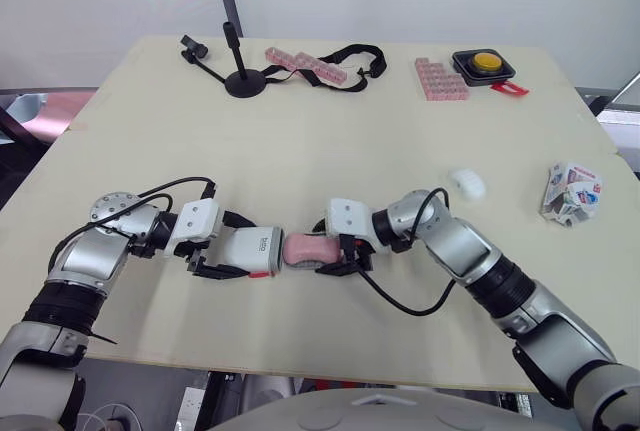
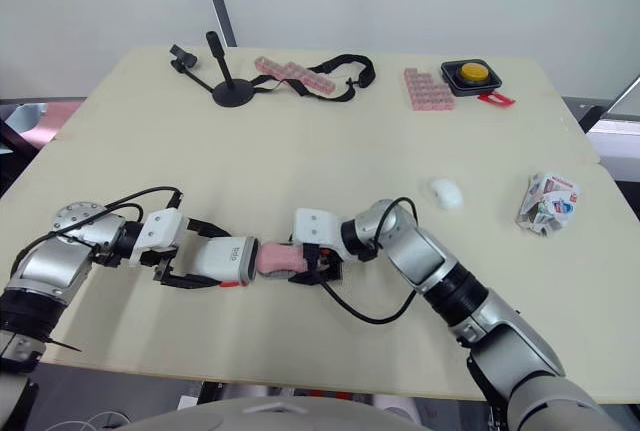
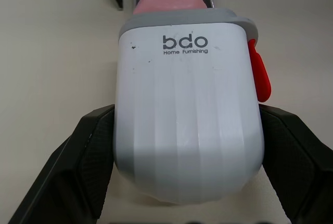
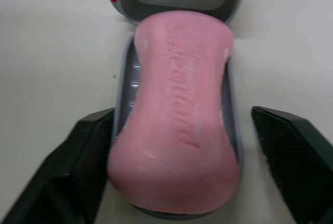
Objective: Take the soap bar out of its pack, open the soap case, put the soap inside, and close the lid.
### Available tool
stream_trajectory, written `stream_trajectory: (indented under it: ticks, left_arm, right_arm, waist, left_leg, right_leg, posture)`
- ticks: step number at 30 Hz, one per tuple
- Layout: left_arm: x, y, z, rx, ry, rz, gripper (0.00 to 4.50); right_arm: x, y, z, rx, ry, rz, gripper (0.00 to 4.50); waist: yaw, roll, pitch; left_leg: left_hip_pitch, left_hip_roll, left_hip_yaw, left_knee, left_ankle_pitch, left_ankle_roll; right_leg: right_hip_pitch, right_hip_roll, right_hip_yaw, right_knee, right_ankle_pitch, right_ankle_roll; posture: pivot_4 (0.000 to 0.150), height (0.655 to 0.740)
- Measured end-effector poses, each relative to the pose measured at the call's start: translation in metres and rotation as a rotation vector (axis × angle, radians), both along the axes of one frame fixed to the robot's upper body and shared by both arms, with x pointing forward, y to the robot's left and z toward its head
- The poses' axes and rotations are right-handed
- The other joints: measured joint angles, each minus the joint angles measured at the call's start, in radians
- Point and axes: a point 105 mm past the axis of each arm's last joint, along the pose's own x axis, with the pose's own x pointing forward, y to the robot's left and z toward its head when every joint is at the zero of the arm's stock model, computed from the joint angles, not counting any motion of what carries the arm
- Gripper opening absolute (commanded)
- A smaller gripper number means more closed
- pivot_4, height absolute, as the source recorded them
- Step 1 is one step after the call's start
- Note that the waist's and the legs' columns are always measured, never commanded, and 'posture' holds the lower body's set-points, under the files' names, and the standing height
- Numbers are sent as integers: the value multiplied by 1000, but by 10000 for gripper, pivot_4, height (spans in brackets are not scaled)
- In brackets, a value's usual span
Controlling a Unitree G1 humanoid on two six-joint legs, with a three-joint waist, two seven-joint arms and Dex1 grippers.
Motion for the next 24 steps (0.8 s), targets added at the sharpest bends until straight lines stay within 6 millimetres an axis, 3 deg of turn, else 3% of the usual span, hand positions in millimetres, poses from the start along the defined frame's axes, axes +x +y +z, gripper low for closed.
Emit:
stream_trajectory:
  ticks: [2, 11, 17, 20, 24]
  left_arm:
    - [0, 0, 0, 0, -1, 2, 34727]
    - [3, -3, 0, -14, -8, 19, 34727]
    - [6, -16, 1, -51, -11, 35, 34727]
    - [10, -33, 2, -88, -6, 29, 34727]
    - [19, -58, 10, -130, -21, -2, 34727]
  right_arm:
    - [0, 0, 1, 5, -4, -1, 25680]
    - [0, -5, 1, 17, 2, -28, 25680]
    - [1, -49, 3, -18, 11, -123, 25680]
    - [-1, -82, 4, -63, 29, -183, 25680]
    - [-1, -105, 10, -97, 26, -210, 25680]
  waist:
    - [-1, 0, 0]
    - [2, 0, 0]
    - [17, -1, -1]
    - [16, -1, -1]
    - [6, -1, 0]
  left_leg:
    - [2, 0, 0, 0, 0, 0]
    - [1, 0, 0, 0, 0, 0]
    - [0, -1, 0, 0, 0, 0]
    - [0, -1, 0, -1, 0, 0]
    - [1, 0, 0, -1, 0, -1]
  right_leg:
    - [1, 0, 0, -1, 0, 0]
    - [2, 0, 0, -1, 0, 0]
    - [2, -2, -1, -2, 0, 0]
    - [2, -1, 0, -3, 0, 0]
    - [2, 0, 1, -4, 0, 0]
  posture:
    - [1500, 7395]
    - [1500, 7395]
    - [1500, 7395]
    - [1500, 7395]
    - [1500, 7395]
